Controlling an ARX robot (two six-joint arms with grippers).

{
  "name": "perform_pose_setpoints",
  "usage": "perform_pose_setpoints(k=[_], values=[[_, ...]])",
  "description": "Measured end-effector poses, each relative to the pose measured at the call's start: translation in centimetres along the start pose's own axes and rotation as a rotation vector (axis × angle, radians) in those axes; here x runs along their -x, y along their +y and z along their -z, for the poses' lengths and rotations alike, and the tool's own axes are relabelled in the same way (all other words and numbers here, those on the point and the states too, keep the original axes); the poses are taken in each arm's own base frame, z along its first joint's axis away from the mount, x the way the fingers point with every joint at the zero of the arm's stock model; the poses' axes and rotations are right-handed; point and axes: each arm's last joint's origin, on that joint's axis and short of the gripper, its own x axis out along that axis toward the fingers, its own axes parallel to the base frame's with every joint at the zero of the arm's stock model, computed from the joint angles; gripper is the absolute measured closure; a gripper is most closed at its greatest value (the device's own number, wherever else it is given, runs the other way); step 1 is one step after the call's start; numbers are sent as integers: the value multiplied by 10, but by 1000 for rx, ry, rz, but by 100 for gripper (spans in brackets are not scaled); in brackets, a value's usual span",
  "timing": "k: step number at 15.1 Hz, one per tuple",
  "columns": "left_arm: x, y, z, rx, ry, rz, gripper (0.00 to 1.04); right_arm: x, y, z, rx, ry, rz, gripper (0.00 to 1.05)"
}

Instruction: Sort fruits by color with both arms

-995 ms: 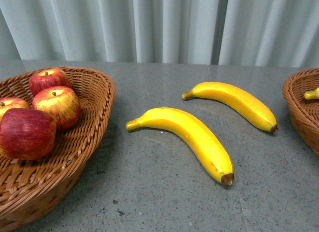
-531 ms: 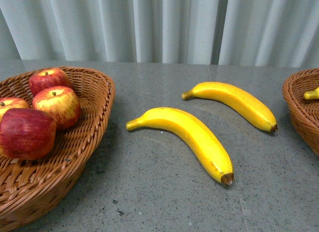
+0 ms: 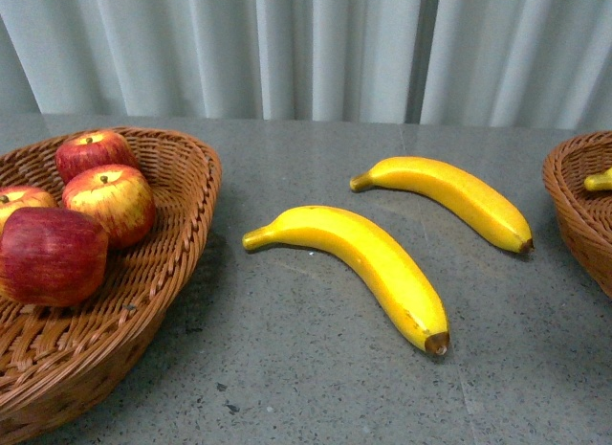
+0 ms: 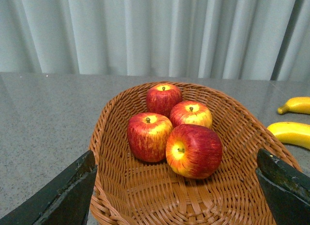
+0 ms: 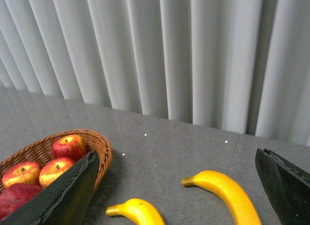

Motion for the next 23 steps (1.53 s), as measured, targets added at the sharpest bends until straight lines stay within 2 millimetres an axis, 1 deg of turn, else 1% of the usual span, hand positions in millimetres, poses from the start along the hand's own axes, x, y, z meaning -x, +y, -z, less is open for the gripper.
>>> perform_pose_setpoints(k=[1, 3, 4, 6, 8, 9, 10, 11, 12, 15, 16, 18, 20, 23], values=[[0, 0, 0, 0, 0, 0, 7, -25, 13, -1, 6, 53, -37, 7], [0, 0, 0, 0, 0, 0, 7, -62, 37, -1, 36, 128, -86, 7], [0, 0, 0, 0, 0, 0, 7, -75, 45, 3, 49, 176, -100, 7], [0, 0, 0, 0, 0, 0, 7, -98, 53, 19, 90, 286, -104, 7], [0, 0, 0, 0, 0, 0, 7, -102, 52, 23, 101, 313, -99, 7], [0, 0, 0, 0, 0, 0, 7, -108, 52, 31, 119, 354, -90, 7], [0, 0, 0, 0, 0, 0, 7, -114, 47, 52, 181, 477, -77, 7], [0, 0, 0, 0, 0, 0, 7, -116, 41, 66, 239, 547, -60, 7], [0, 0, 0, 0, 0, 0, 7, -116, 37, 72, 259, 582, -56, 7], [0, 0, 0, 0, 0, 0, 7, -119, 26, 81, 290, 656, -30, 7], [0, 0, 0, 0, 0, 0, 7, -115, 20, 93, 284, 763, -30, 7], [0, 0, 0, 0, 0, 0, 7, -112, 21, 99, 265, 808, -52, 7], [0, 0, 0, 0, 0, 0, 7, -112, 24, 103, 263, 817, -59, 7], [0, 0, 0, 0, 0, 0, 7, -114, 24, 119, 270, 859, -52, 7]])
